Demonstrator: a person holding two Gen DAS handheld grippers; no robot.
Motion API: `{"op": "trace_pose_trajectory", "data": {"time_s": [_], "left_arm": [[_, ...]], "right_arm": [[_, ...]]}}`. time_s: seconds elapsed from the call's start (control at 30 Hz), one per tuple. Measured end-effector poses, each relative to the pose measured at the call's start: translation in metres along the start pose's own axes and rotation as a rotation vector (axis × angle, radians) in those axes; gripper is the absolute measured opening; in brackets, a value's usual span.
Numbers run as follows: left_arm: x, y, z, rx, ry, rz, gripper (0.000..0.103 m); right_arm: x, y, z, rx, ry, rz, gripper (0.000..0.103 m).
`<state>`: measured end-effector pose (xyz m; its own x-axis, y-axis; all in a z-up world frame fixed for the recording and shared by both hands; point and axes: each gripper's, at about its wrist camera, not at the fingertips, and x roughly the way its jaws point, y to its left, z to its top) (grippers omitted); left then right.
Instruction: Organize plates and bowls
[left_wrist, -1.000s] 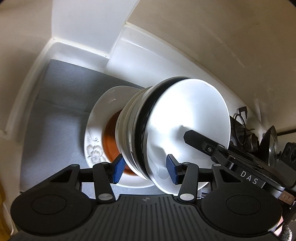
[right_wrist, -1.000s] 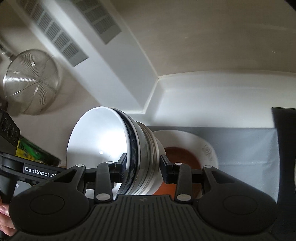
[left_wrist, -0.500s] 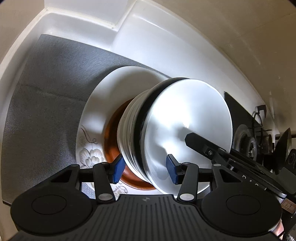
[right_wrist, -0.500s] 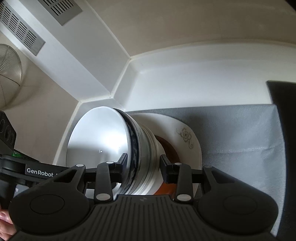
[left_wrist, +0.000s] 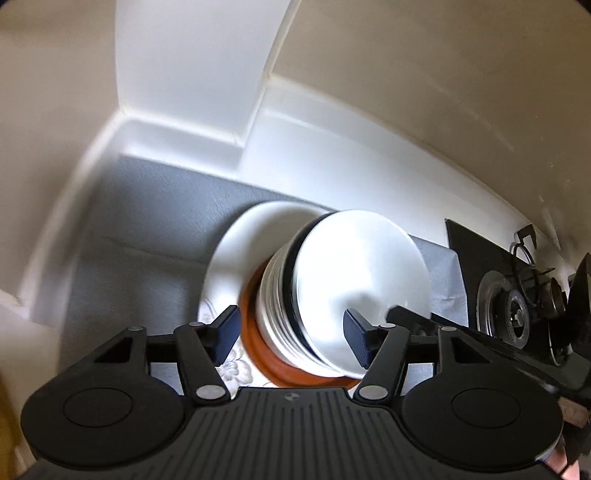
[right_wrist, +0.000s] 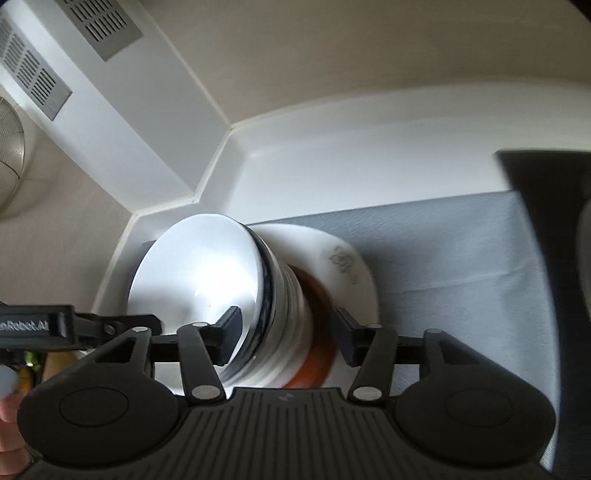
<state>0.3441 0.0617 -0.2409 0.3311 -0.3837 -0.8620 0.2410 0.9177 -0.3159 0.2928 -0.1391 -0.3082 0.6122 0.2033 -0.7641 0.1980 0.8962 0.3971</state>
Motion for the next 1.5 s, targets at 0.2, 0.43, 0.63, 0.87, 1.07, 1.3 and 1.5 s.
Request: {"op": "trace_pose_trajectory", "data": {"time_s": [0.2, 0.43, 0.63, 0.87, 1.07, 1.3, 1.5], "left_arm": [[-0.064, -0.021, -0.019, 0.1, -0.096, 0.059, 0.085], [-0.148, -0.066, -0.058, 0.187, -0.104, 0.064, 0.1], [-0.22, -0.111, -0.099, 0.195, -0.204, 0.147, 0.101], [-0.275, -0.164, -0.144, 0.208, -0.281, 0.301, 0.103], [-0.292, -0.193, -0.174, 0.249, -0.309, 0.366, 0.103], [-0.3, -0.206, -0.2, 0.23, -0.313, 0.386, 0.103], [-0.308, -0.216, -0.218, 0.228, -0.327, 0.389, 0.103]], "right_arm": [[-0.06, 0.036, -0.029, -0.042, -0.056, -0.161, 0.088], [-0.149, 0.077, -0.051, -0.041, -0.114, -0.169, 0.088], [-0.237, 0.094, -0.063, -0.084, -0.151, -0.172, 0.089], [-0.308, 0.089, -0.078, -0.103, -0.125, -0.141, 0.09], [-0.343, 0.081, -0.096, -0.129, -0.143, -0.182, 0.099], [-0.363, 0.07, -0.114, -0.145, -0.139, -0.181, 0.099], [-0.379, 0.065, -0.125, -0.154, -0.149, -0.183, 0.099]]}}
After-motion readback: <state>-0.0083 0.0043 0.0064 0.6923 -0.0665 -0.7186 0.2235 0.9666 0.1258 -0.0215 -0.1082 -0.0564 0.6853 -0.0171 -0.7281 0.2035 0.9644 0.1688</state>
